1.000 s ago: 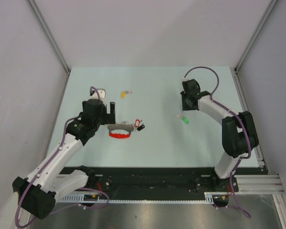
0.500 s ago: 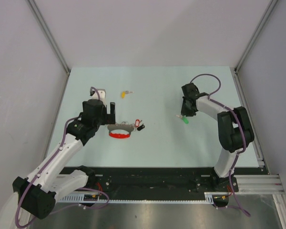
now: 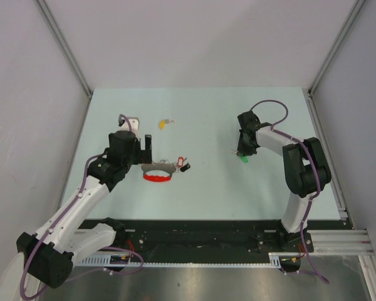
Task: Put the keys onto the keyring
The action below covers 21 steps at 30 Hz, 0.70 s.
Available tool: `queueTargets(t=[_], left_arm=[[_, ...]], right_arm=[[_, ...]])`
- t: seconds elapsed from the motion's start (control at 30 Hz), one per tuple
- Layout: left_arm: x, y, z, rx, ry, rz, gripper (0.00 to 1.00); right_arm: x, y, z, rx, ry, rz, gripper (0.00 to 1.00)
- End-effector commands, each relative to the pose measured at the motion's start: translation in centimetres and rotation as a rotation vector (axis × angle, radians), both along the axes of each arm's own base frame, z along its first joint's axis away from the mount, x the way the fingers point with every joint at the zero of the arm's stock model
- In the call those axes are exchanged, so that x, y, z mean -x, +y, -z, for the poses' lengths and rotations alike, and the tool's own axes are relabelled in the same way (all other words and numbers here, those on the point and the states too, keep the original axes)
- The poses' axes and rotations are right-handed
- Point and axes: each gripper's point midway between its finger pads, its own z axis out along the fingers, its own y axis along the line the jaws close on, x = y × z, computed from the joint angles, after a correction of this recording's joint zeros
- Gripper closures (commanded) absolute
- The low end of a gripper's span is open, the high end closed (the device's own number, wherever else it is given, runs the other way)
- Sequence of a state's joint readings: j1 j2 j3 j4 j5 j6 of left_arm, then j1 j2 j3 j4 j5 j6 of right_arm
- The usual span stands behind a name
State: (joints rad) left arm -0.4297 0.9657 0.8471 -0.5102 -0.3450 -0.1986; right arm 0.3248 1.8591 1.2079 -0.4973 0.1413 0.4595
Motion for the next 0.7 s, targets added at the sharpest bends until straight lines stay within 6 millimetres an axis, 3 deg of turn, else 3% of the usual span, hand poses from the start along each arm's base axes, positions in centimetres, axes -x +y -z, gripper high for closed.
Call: queueTargets(t=[0.0, 0.23, 0.4, 0.47, 0.67], left_arm=[[-0.2, 0.0, -1.0, 0.005, -0.042, 0.013, 0.0], [-0.2, 0.0, -1.0, 0.005, -0.043, 0.015, 0.0], [-0.2, 0.0, -1.0, 0.005, -0.041, 0.017, 0.0], [-0.2, 0.0, -1.0, 0.005, -0.041, 0.017, 0.0], [-0.2, 0.0, -1.0, 0.004, -0.043, 0.016, 0.0]], right_arm=[[0.3, 0.1, 0.4, -0.008, 0.021, 0.009, 0.83], [0.6, 0.8, 0.5, -0.024, 0.029, -0.014, 0.87], [0.6, 1.2, 0.1, -0.028, 0.019, -0.036, 1.0], [0.5, 1.2, -0.1, -0.02, 0.01, -0.046, 1.0], [-0.5, 1.8, -3.1, 0.02, -0.1, -0.125, 1.0]])
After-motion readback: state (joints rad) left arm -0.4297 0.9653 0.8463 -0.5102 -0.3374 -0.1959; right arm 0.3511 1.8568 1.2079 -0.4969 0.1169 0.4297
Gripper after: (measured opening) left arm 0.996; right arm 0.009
